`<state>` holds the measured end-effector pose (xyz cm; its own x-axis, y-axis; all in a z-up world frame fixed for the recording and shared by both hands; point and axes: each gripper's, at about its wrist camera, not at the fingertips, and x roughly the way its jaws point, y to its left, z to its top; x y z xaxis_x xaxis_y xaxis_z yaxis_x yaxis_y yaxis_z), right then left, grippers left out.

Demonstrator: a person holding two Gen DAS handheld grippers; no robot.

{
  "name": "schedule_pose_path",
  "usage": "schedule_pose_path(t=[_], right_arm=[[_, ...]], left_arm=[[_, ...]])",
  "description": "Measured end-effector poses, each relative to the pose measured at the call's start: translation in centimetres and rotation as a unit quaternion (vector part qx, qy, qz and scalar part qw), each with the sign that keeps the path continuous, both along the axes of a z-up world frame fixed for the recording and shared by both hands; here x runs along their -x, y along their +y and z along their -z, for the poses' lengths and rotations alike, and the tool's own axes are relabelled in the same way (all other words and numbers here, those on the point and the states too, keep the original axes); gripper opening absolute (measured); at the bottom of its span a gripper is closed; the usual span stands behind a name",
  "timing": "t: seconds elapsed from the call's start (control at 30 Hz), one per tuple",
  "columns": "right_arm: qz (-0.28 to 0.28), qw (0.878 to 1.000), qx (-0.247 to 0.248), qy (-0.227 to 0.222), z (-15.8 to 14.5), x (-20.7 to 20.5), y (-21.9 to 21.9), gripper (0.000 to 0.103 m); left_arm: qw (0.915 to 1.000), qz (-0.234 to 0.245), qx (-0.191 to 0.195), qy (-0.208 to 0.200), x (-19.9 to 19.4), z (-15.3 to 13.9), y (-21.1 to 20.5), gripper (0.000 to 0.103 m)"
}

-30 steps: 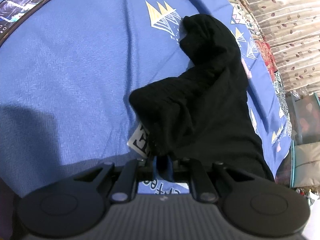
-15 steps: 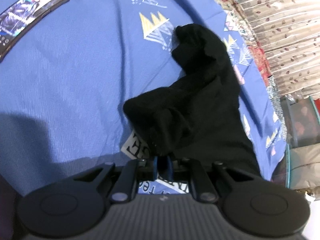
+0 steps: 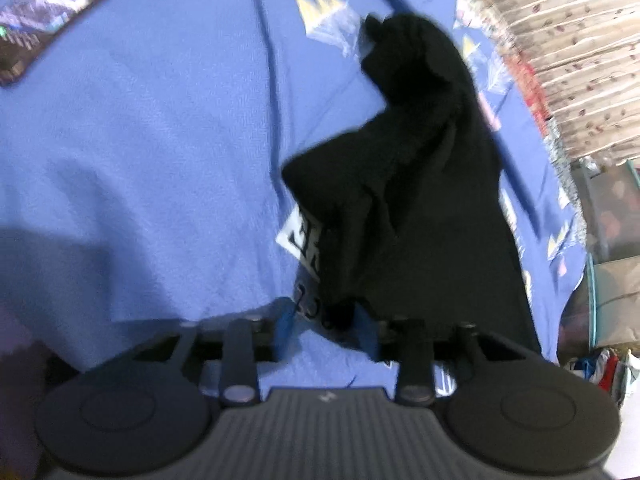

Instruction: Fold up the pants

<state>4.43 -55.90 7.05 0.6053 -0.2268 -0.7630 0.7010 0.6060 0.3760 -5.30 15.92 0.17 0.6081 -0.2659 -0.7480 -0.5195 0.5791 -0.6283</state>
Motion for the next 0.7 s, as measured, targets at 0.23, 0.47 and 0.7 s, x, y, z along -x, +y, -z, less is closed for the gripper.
schedule_pose_path(t=[0.23, 0.47, 0.7], right_arm=[[-0.03, 0.991, 0.111, -0.07, -5.5, 0.7, 3.7, 0.044], [-0.209, 0.972, 0.074, -0.083, -6.2, -3.5, 12.6, 0.044], [-0.398, 0.914, 0.034, -0.067, -4.3, -7.2, 26.8, 0.044]], left_arm=[[0.9977, -0.054, -0.015, -0.038, 1.8, -1.2, 4.1, 0.046], [0.9987, -0.019, -0.006, -0.047, -3.5, 0.0, 5.0, 0.047], [0.9974, -0.049, -0.027, -0.045, -5.5, 1.6, 3.6, 0.012]])
